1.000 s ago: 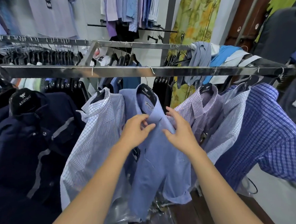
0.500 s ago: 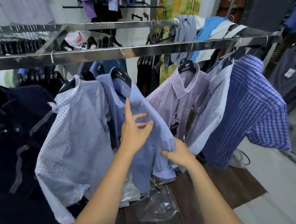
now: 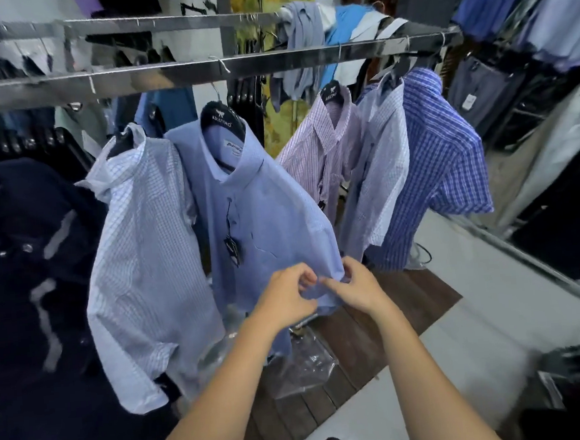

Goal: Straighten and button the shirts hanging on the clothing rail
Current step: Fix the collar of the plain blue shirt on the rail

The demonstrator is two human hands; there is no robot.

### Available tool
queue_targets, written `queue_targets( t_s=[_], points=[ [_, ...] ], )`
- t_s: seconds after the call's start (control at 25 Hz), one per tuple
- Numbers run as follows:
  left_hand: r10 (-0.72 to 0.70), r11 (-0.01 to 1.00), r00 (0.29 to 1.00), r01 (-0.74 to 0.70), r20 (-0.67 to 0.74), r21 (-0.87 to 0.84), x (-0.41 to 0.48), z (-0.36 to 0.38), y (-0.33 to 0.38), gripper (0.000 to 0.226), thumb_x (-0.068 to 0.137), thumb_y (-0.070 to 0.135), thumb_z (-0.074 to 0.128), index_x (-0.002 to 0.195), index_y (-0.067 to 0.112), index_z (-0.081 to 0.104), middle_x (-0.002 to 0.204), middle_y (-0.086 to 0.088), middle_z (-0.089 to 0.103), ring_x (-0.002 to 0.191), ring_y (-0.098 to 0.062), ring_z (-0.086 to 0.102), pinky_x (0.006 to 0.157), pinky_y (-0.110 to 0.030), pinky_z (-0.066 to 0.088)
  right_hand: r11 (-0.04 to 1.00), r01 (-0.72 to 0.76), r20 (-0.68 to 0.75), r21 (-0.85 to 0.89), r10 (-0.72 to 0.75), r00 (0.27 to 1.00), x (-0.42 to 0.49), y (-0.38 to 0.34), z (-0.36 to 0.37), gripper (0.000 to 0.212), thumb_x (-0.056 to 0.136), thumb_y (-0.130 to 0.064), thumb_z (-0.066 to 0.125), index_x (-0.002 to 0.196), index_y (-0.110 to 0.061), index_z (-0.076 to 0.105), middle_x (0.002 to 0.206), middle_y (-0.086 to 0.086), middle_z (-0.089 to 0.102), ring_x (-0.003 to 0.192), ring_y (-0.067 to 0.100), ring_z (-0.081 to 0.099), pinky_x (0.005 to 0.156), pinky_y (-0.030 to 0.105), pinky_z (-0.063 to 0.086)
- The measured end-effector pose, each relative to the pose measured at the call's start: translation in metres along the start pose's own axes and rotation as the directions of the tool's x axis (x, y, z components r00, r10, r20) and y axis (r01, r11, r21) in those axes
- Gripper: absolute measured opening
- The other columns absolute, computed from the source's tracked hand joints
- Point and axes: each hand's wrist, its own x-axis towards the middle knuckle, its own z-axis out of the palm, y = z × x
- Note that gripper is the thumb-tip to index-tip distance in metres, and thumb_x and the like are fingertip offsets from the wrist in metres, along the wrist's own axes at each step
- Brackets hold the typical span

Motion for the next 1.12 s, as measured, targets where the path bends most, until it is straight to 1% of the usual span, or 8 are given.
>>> queue_targets(
  t_s=[0.08, 0.24, 0.4, 0.52, 0.6, 0.8, 0.96, 1.12],
  points=[
    [0.029, 0.992, 0.998, -0.036, 0.054, 0.119, -0.016, 0.012, -0.013, 0.026, 0.068, 0.020, 0.073, 0.092, 0.024, 0.064, 0.094, 0.002, 0.068, 0.088, -0.017, 0.064, 0.067, -0.023, 0.043, 0.996, -0.005, -0.014, 0.088, 0.006, 1.000, -0.027, -0.002, 0.007, 0.040, 0.075, -0.027, 0.086, 0.084, -0.009, 0.052, 0.075, 0.007, 0.057, 0.068, 0.016, 0.055, 0.064, 0.028, 0.042],
    [0.108, 0.980, 0.993, -0.112, 0.036, 0.163, -0.041, 0.020, -0.021, 0.010, 0.077, 0.016, 0.060, 0.073, 0.020, 0.051, 0.082, -0.008, 0.064, 0.082, -0.034, 0.059, 0.058, -0.033, 0.035, 0.970, -0.009, 0.058, 0.244, -0.005, 0.998, -0.077, -0.006, 0.021, 0.042, 0.063, 0.001, 0.086, 0.089, -0.013, 0.056, 0.081, 0.002, 0.063, 0.072, 0.012, 0.059, 0.065, 0.022, 0.051],
    [0.163, 0.979, 0.987, -0.162, 0.007, 0.123, -0.052, 0.016, -0.006, 0.016, 0.086, 0.017, 0.055, 0.082, 0.022, 0.041, 0.085, -0.009, 0.060, 0.082, -0.038, 0.053, 0.067, -0.043, 0.043, 0.994, 0.064, -0.187, 0.087, -0.046, 0.981, -0.102, -0.010, 0.024, 0.023, 0.077, -0.002, 0.074, 0.085, -0.018, 0.060, 0.080, 0.002, 0.068, 0.071, 0.013, 0.060, 0.066, 0.027, 0.051],
    [0.233, 0.961, 0.972, -0.227, -0.021, 0.159, -0.060, 0.020, 0.005, 0.016, 0.088, 0.014, 0.053, 0.088, 0.021, 0.039, 0.091, -0.008, 0.058, 0.085, -0.037, 0.052, 0.069, -0.043, 0.040, 0.992, 0.083, -0.429, -0.093, -0.115, 0.896, -0.118, -0.020, 0.020, 0.017, 0.083, -0.011, 0.067, 0.079, -0.024, 0.057, 0.071, -0.004, 0.066, 0.061, 0.012, 0.056, 0.060, 0.024, 0.046],
    [0.244, 0.949, 0.970, -0.237, -0.007, 0.207, -0.068, 0.024, 0.003, 0.014, 0.088, 0.009, 0.050, 0.089, 0.019, 0.041, 0.098, -0.006, 0.057, 0.088, -0.036, 0.053, 0.069, -0.041, 0.038, 0.986, 0.039, -0.515, -0.160, -0.117, 0.849, -0.128, -0.020, 0.021, 0.019, 0.082, -0.010, 0.065, 0.076, -0.025, 0.055, 0.067, -0.006, 0.065, 0.061, 0.015, 0.057, 0.058, 0.021, 0.043],
    [0.157, 0.966, 0.983, -0.133, -0.092, 0.224, -0.081, 0.033, -0.029, 0.025, 0.088, 0.000, 0.051, 0.086, 0.022, 0.039, 0.094, 0.002, 0.046, 0.086, -0.027, 0.054, 0.067, -0.030, 0.034, 0.972, -0.105, -0.521, -0.213, -0.022, 0.853, -0.152, 0.009, 0.043, 0.031, 0.076, -0.010, 0.074, 0.063, -0.023, 0.049, 0.057, -0.004, 0.058, 0.057, 0.017, 0.054, 0.054, 0.028, 0.041],
    [0.065, 0.971, 0.979, -0.017, -0.191, 0.239, -0.082, 0.034, -0.046, 0.031, 0.087, -0.003, 0.056, 0.091, 0.021, 0.037, 0.097, 0.005, 0.036, 0.085, -0.018, 0.045, 0.071, -0.028, 0.036, 0.983, -0.082, -0.524, -0.162, -0.016, 0.852, -0.158, 0.018, 0.045, 0.028, 0.076, -0.009, 0.071, 0.067, -0.024, 0.050, 0.058, -0.004, 0.056, 0.053, 0.012, 0.048, 0.052, 0.022, 0.041],
    [-0.096, 0.972, 0.972, 0.138, -0.214, 0.191, -0.078, 0.030, -0.065, 0.030, 0.084, -0.009, 0.053, 0.088, 0.018, 0.042, 0.095, 0.002, 0.040, 0.074, -0.022, 0.051, 0.065, -0.034, 0.040, 0.994, -0.061, -0.464, -0.085, 0.014, 0.886, -0.156, 0.024, 0.036, 0.025, 0.077, -0.006, 0.069, 0.069, -0.024, 0.052, 0.064, -0.004, 0.059, 0.055, 0.008, 0.048, 0.056, 0.020, 0.044]
  ],
)
